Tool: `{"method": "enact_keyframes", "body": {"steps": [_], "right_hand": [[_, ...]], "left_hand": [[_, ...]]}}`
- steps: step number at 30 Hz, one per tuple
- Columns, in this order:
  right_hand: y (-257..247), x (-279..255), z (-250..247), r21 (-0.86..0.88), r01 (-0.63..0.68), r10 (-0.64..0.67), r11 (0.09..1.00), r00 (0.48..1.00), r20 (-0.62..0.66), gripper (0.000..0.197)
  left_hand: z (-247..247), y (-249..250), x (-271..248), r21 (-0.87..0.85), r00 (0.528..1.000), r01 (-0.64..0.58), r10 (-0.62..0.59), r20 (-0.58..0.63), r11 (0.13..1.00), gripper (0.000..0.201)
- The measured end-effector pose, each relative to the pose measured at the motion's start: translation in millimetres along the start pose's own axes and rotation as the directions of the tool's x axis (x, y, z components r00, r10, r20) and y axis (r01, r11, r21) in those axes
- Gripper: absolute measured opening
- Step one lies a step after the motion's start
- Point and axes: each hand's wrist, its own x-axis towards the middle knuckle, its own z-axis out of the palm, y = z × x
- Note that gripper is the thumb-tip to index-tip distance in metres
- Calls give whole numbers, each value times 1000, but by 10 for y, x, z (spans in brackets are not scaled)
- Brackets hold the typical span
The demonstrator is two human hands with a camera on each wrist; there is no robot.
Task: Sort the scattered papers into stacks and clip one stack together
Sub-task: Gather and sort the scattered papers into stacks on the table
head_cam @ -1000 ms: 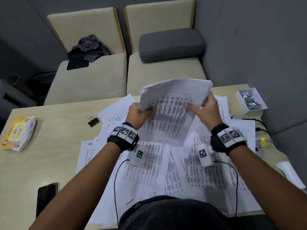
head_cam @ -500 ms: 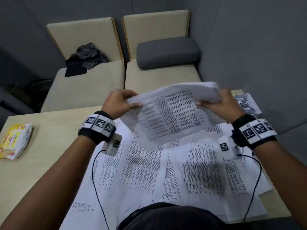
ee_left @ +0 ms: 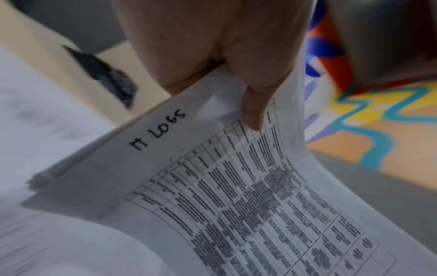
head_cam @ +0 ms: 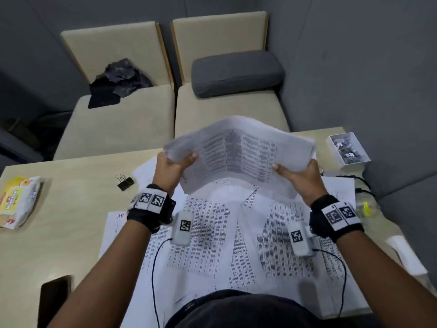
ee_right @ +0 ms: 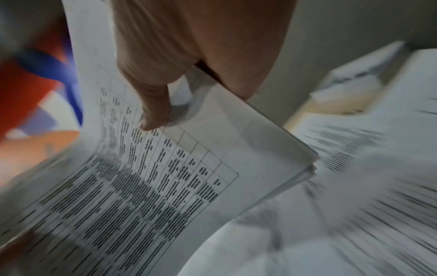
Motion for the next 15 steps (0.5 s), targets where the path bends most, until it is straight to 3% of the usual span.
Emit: {"method": "enact_keyframes", "body": {"steps": [2, 4, 7, 9, 12, 14, 15], "right_hand": [[319, -17, 9, -64, -74, 76, 995, 997, 18, 43], [670, -34, 11, -176, -152, 162, 972, 986, 43, 37], [958, -6, -20, -236, -201, 198, 951, 979, -37, 45], [874, 46, -44, -290, -137, 133, 947, 991, -36, 33], [542, 123, -62, -401, 28, -15, 916, 999, 35, 19], [290, 177, -61, -450, 120, -87, 885, 992, 93, 17], [180, 219, -46, -469, 166, -121, 868, 985, 125, 18]], "left_hand": [[-34, -370, -124, 86, 990, 140, -137, -42, 986, 31], [-48, -683, -265, 216, 958, 281, -286, -7, 935, 28], [-46, -788, -360, 234, 931, 348, -364, 30, 908, 29], [-53, -603, -305, 148, 957, 274, -285, 58, 950, 36], [-78, -161, -88, 196, 976, 114, -146, 159, 974, 38], [-67, 116, 58, 369, 934, 43, -168, 314, 928, 40], [-20, 226, 111, 504, 899, -8, -214, 381, 864, 43]]}}
